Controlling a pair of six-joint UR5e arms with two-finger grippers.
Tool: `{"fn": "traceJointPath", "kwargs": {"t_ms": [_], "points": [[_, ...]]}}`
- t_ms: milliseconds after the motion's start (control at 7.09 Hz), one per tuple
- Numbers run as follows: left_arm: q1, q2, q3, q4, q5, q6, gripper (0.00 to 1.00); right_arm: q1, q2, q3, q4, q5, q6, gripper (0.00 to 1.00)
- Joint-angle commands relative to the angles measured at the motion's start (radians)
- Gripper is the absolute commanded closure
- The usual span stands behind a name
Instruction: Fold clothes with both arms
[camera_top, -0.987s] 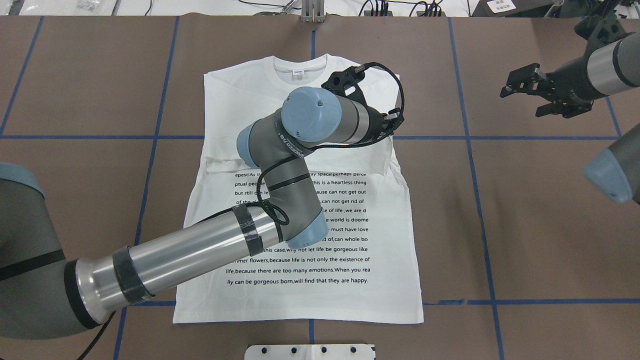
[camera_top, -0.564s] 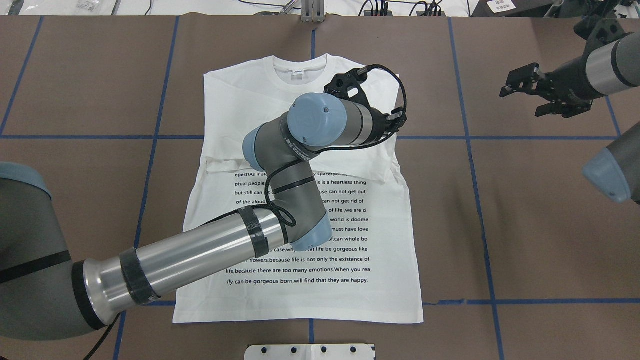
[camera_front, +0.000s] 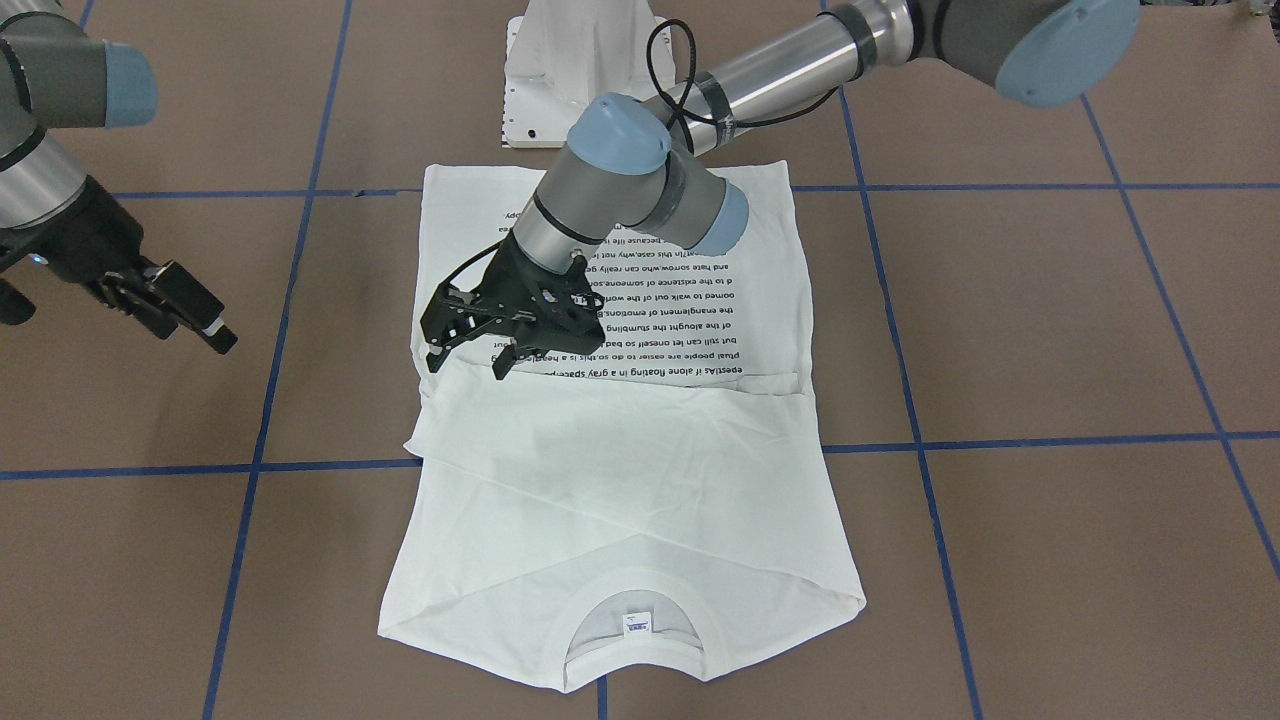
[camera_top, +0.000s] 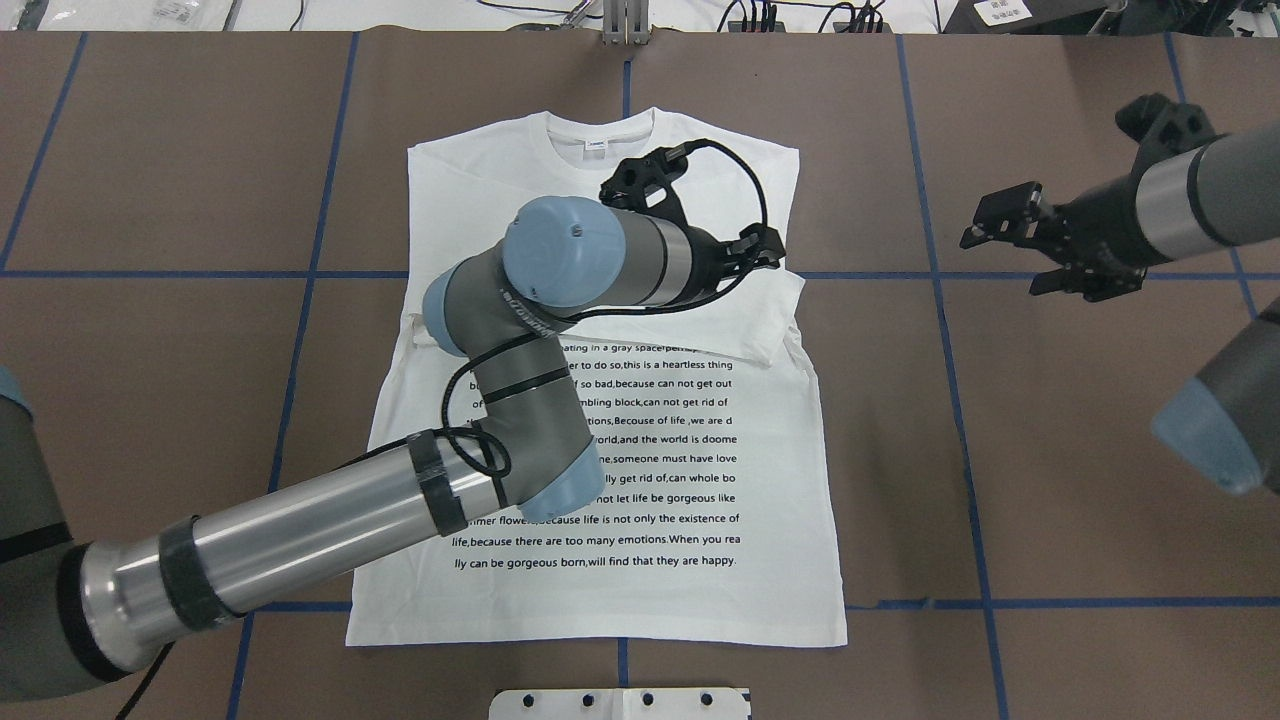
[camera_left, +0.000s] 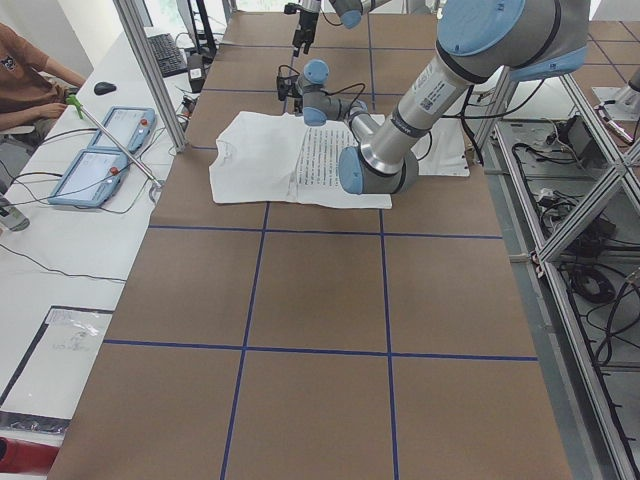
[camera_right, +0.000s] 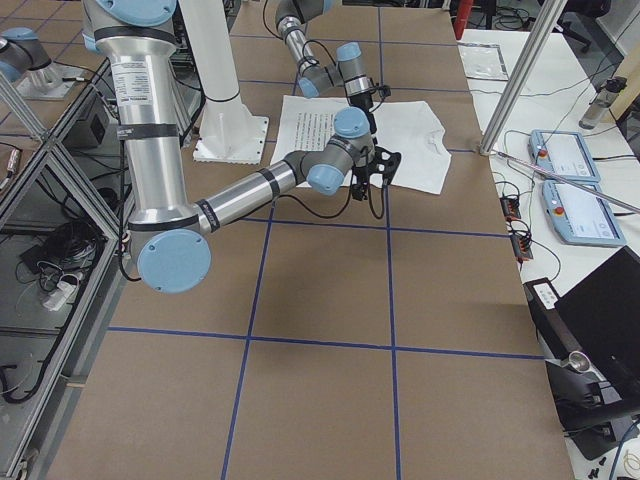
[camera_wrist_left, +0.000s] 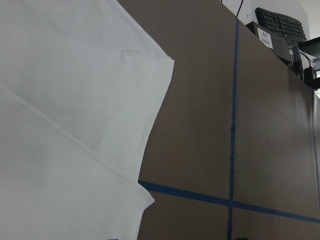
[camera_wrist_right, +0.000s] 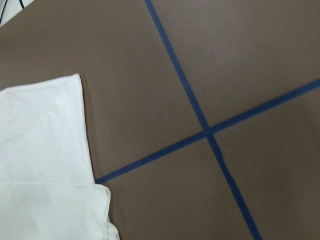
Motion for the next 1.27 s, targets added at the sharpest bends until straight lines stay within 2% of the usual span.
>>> {"fn": "traceJointPath", "kwargs": {"t_ms": [0,141,282,423,564,705,846,1128], "points": [[-0.026,0.178,-0.269,0.088,-0.033,0.029,0.24,-0.319,-0.106,0.173,-0.012,-0.309,0.253,0.01],[-0.041,0.261,-0.362,0.134,-0.084,0.038,0.24,-0.459,-0.111,0.21,-0.056,-0.439,0.35,0.01],[-0.057,0.342,-0.459,0.145,-0.087,0.064,0.24,-0.597,-0.105,0.26,-0.16,-0.576,0.449,0.02],[-0.064,0.408,-0.525,0.142,-0.084,0.064,0.24,-0.715,-0.093,0.288,-0.251,-0.674,0.566,0.04],[-0.075,0.425,-0.54,0.142,-0.083,0.064,0.24,-0.818,-0.065,0.301,-0.364,-0.785,0.651,0.08],[-0.075,0.429,-0.535,0.144,-0.08,0.063,0.24,-0.873,-0.004,0.298,-0.491,-0.809,0.72,0.08],[-0.074,0.439,-0.537,0.142,-0.077,0.063,0.24,-0.896,0.051,0.266,-0.562,-0.809,0.748,0.08],[-0.072,0.441,-0.531,0.142,-0.075,0.061,0.24,-0.904,0.09,0.204,-0.569,-0.801,0.748,0.1]]}}
